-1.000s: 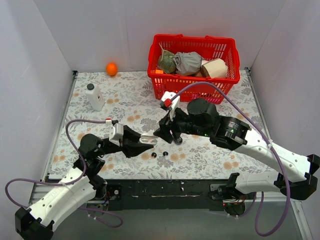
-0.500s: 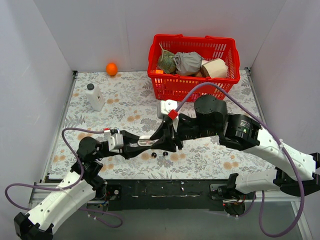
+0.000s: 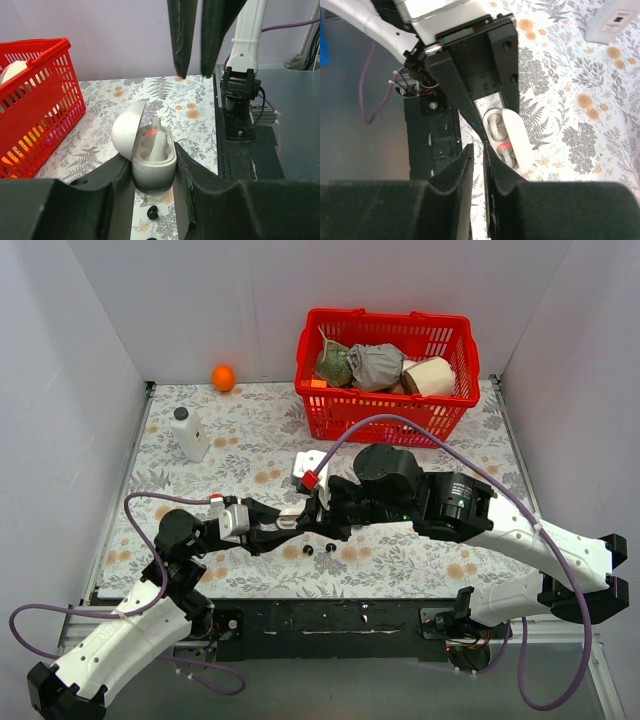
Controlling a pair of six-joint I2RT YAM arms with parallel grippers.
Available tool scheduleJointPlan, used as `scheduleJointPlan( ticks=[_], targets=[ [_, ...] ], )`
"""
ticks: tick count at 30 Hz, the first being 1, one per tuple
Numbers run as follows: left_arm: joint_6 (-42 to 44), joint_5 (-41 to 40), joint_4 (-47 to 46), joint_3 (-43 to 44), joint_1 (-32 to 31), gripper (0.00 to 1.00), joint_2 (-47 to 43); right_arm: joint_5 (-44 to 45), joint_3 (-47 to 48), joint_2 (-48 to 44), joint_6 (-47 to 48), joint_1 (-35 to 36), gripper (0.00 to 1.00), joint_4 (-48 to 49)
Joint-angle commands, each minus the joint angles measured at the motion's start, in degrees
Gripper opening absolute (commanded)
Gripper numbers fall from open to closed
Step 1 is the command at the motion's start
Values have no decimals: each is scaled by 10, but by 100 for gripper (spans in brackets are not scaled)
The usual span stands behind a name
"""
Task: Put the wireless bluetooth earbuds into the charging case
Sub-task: Adjust the earbud with the charging case.
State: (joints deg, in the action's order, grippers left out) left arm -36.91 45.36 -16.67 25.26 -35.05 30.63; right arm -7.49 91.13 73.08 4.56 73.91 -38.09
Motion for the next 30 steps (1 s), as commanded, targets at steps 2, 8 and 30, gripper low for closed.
scheduleJointPlan(
  ticks=[2, 8, 30],
  targets=[
    [-4, -8, 0, 20, 1, 0, -12, 64, -2, 2, -8, 2, 17, 12],
    [-14, -3, -6, 19, 0, 0, -16, 72, -7, 4, 3, 2, 8, -13],
    [-75, 32, -56, 10, 0, 0, -12, 79, -39, -3, 10, 2, 21, -6]
  ],
)
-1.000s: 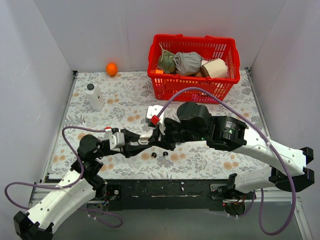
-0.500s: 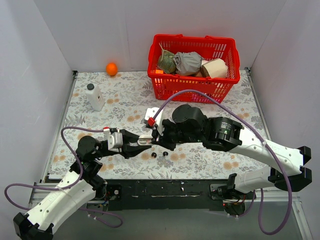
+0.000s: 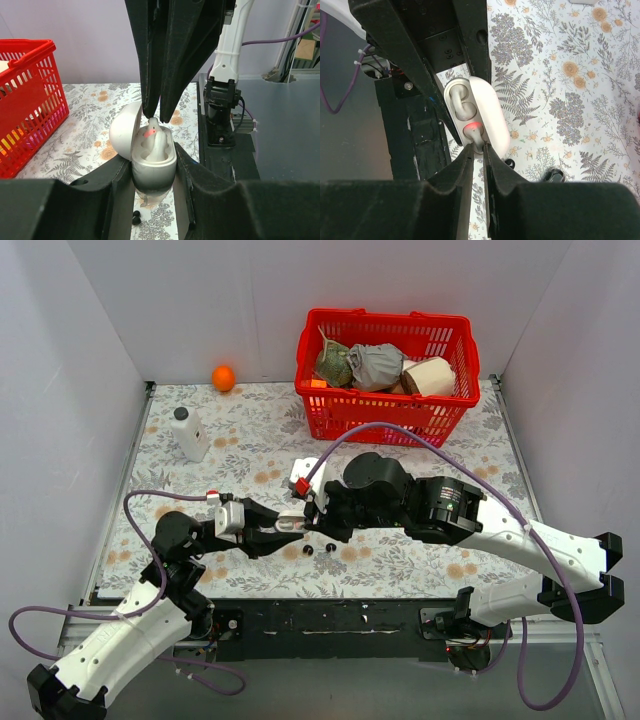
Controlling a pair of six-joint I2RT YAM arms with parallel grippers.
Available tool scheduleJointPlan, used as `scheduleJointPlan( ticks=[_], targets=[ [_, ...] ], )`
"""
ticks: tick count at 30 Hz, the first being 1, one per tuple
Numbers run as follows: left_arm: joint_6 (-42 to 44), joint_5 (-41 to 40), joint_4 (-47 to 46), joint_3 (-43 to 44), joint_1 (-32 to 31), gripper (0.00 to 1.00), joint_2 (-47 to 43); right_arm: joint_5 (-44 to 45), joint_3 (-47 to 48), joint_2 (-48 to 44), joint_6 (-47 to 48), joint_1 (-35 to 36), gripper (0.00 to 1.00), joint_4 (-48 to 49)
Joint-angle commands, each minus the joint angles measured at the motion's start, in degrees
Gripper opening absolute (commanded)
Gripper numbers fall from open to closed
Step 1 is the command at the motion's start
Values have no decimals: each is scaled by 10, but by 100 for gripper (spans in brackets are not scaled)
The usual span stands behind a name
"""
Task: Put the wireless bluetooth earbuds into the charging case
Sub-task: Adjust the earbud with the charging case.
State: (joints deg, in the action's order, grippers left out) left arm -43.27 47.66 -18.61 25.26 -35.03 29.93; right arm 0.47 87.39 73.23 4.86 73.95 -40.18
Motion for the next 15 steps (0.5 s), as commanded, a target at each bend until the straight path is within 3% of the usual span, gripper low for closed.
scheduleJointPlan(
  ticks=[1, 10, 15],
  targets=[
    [-14, 9, -37, 10, 0, 0, -6, 0, -2, -4, 7, 1, 21, 16],
    [-20, 11, -46, 12, 0, 0, 2, 11, -20, -10, 2, 1, 30, 34],
    [-24, 13, -49, 8, 0, 0, 3, 8, -30, -16, 0, 2, 26, 47]
  ],
)
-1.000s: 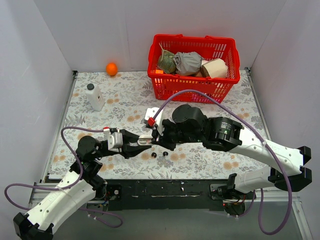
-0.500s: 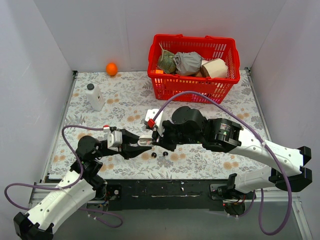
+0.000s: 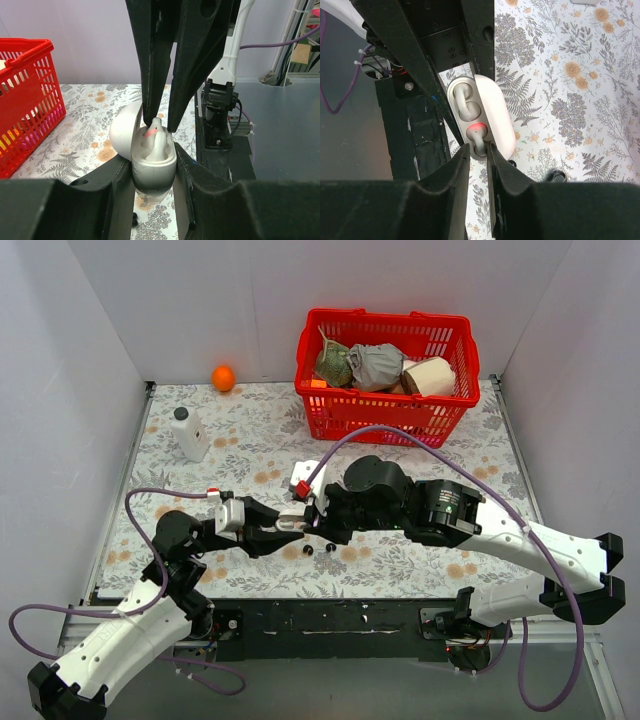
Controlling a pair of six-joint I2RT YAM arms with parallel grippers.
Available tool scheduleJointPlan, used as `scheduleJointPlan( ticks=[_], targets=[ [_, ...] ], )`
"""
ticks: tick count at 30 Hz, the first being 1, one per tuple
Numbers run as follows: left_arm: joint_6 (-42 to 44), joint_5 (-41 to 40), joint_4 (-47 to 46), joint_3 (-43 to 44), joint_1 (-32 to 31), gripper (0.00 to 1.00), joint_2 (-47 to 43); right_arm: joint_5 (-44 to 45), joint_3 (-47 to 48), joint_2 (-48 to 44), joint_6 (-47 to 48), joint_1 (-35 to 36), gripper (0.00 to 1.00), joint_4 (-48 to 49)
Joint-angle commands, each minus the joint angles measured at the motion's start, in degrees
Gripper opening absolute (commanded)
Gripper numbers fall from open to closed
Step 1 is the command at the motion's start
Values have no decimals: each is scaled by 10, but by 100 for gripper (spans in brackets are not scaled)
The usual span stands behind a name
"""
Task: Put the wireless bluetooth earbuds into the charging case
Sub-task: Adjust the earbud with the charging case.
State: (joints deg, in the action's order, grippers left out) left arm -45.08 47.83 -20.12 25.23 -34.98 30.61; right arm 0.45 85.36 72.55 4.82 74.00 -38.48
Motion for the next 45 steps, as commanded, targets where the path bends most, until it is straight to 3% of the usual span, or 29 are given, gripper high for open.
scheduleJointPlan(
  ticks=[1, 10, 34, 44, 45],
  targets=[
    [-7, 11, -34, 9, -1, 0, -5, 7, -12, -9, 1, 1, 24, 31],
    [-12, 11, -40, 6, -1, 0, -2, 3, -20, -10, -3, 1, 1, 47],
    [-32, -27, -59, -10, -1, 0, -1, 39, -95, -89, -23, 2, 1, 157],
    [-31, -28, -61, -6, 0, 0, 4, 22, -99, -79, -21, 1, 1, 148],
    [-30, -29, -62, -5, 0, 0, 5, 24, -95, -75, -22, 1, 5, 145]
  ],
)
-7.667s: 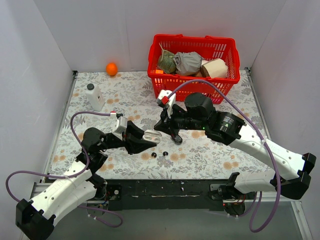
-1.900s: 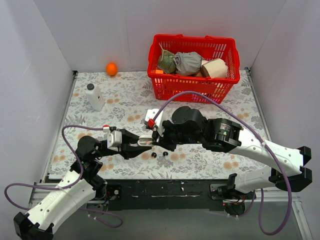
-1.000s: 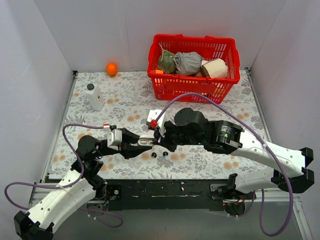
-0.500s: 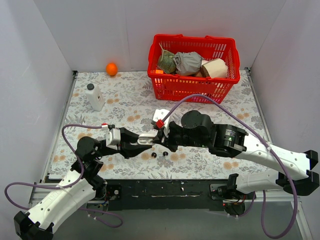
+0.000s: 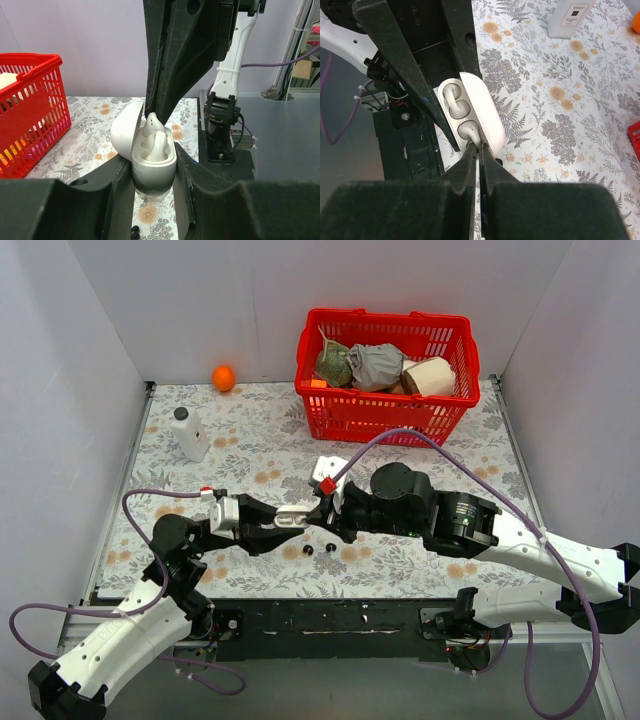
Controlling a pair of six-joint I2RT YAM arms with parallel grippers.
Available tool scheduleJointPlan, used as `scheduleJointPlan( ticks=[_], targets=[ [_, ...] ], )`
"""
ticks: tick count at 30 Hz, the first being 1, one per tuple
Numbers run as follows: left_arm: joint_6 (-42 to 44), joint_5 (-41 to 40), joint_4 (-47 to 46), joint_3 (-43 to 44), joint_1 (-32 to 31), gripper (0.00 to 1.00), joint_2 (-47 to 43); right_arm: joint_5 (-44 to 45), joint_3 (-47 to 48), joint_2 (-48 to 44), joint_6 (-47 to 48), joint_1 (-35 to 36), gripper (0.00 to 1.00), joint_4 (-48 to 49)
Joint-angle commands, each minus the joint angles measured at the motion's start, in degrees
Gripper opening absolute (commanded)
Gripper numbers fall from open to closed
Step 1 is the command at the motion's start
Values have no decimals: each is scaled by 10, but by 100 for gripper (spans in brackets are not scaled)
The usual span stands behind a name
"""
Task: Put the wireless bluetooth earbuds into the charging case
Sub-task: Adjust the earbud with the charging case.
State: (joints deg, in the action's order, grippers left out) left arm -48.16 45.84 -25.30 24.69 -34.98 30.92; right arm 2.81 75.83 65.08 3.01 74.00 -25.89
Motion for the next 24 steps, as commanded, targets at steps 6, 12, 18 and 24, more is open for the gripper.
scheduleJointPlan(
  ticks=[6, 12, 18, 24],
  targets=[
    [3, -12, -9, 0, -1, 0, 2, 16, 5, -2, -8, 1, 34, 11],
    [0, -13, -12, -4, 0, 0, 1, 32, 9, -13, -14, 2, 48, 13],
    [0, -13, -3, -7, -1, 0, -3, 63, 31, -54, -13, 2, 54, 29],
    [-2, -6, 3, -3, 0, 0, 3, -45, 90, -16, -7, 2, 18, 2]
  ],
)
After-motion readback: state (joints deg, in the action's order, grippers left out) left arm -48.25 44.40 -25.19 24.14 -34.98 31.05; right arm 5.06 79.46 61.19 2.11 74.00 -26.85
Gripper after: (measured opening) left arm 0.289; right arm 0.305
